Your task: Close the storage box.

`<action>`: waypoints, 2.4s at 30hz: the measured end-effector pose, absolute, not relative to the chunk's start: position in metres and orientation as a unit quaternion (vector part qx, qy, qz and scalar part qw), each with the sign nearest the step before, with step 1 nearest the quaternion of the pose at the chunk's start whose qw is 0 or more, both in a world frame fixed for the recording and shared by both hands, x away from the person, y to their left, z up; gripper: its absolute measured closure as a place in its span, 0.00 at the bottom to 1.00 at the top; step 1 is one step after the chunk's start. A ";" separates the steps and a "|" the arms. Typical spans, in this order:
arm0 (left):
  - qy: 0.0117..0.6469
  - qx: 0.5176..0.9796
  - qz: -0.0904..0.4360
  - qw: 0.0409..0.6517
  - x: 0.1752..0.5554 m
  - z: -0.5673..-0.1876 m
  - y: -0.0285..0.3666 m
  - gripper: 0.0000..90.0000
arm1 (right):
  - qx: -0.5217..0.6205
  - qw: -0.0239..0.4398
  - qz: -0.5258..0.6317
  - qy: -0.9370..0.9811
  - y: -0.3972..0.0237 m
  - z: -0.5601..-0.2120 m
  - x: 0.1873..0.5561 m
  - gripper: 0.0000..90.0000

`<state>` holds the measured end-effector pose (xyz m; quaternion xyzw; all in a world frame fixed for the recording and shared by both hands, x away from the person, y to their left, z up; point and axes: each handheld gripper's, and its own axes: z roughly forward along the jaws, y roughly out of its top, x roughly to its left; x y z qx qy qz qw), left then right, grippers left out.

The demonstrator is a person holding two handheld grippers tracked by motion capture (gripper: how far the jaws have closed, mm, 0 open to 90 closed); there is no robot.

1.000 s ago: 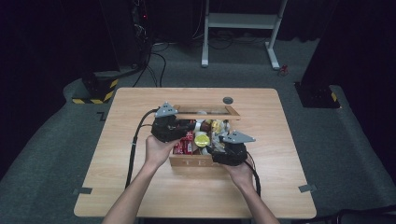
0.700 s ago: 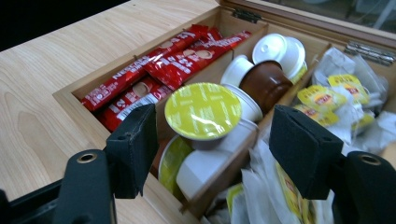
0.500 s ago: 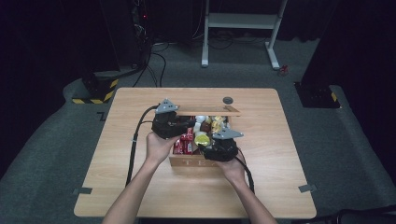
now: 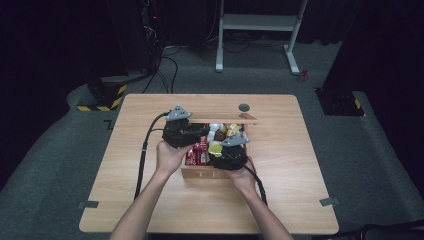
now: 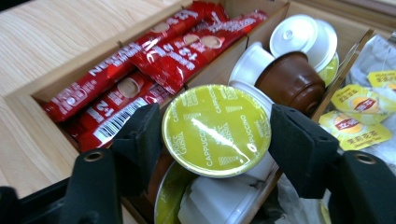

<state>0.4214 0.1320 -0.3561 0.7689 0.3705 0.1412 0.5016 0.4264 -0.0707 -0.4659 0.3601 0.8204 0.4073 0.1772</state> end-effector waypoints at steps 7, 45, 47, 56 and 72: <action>0.375 0.769 0.137 0.500 0.421 -0.356 0.132 0.75 | 0.369 0.179 0.399 0.820 -0.065 -0.468 0.428 0.41; 0.372 0.765 0.138 0.507 0.420 -0.359 0.133 0.77 | 0.363 0.196 0.431 0.803 -0.093 -0.444 0.412 0.42; 0.373 0.765 0.135 0.507 0.420 -0.358 0.133 0.77 | 0.364 0.196 0.432 0.801 -0.096 -0.443 0.412 0.42; 0.372 0.766 0.140 0.505 0.420 -0.358 0.133 0.77 | 0.372 0.199 0.438 0.794 -0.113 -0.435 0.408 0.42; 0.370 0.768 0.144 0.502 0.419 -0.360 0.132 0.77 | 0.369 0.205 0.441 0.792 -0.128 -0.431 0.405 0.42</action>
